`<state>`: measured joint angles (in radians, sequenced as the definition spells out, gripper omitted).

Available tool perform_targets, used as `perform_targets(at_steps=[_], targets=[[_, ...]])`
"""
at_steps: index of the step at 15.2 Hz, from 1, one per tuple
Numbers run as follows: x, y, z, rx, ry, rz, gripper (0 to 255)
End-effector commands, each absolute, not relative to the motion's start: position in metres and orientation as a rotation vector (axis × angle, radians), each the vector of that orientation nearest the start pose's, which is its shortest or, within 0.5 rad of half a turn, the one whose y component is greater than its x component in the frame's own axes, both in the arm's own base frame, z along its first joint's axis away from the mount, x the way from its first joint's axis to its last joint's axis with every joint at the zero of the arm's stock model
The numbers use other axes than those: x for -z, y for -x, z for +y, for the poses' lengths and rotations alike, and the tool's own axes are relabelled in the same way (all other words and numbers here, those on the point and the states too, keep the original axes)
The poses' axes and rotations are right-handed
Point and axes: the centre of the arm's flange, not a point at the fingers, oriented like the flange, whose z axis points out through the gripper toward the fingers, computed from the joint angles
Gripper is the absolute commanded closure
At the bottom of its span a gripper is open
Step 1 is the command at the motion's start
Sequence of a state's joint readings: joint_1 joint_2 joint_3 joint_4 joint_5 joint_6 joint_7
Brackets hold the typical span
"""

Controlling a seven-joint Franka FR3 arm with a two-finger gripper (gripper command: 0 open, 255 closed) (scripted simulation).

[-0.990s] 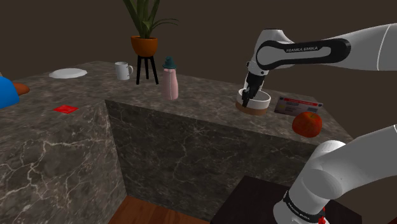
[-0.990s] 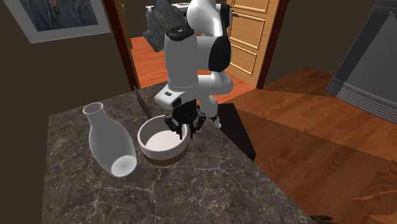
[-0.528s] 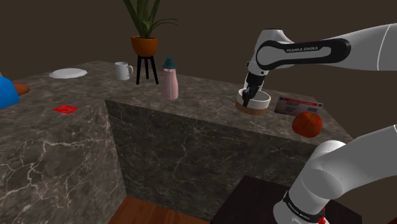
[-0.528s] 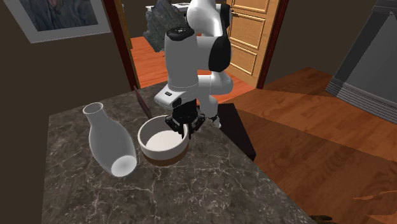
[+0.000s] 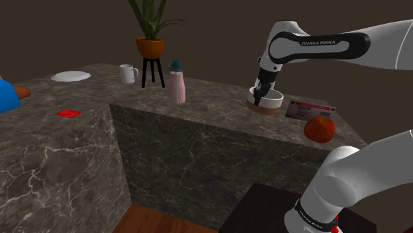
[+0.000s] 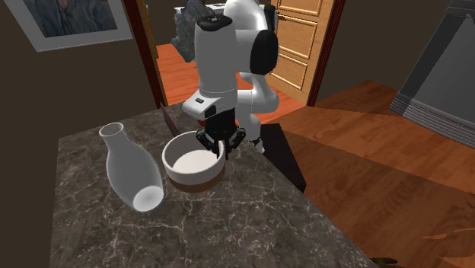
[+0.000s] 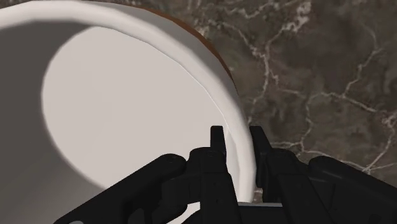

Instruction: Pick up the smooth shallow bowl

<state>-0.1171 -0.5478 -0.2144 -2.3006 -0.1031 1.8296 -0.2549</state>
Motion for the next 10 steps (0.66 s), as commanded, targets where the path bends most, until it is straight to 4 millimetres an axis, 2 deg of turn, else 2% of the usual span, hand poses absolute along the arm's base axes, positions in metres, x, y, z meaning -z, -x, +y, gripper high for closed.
perform_targets(at_steps=[1, 8, 10], targets=[[-0.563, -0.369, -0.149, 0.108, 3.148, 0.042, 255], [-0.6, -0.369, -0.149, 0.108, 3.148, 0.042, 255], [-0.6, -0.369, -0.149, 0.108, 3.148, 0.042, 255]])
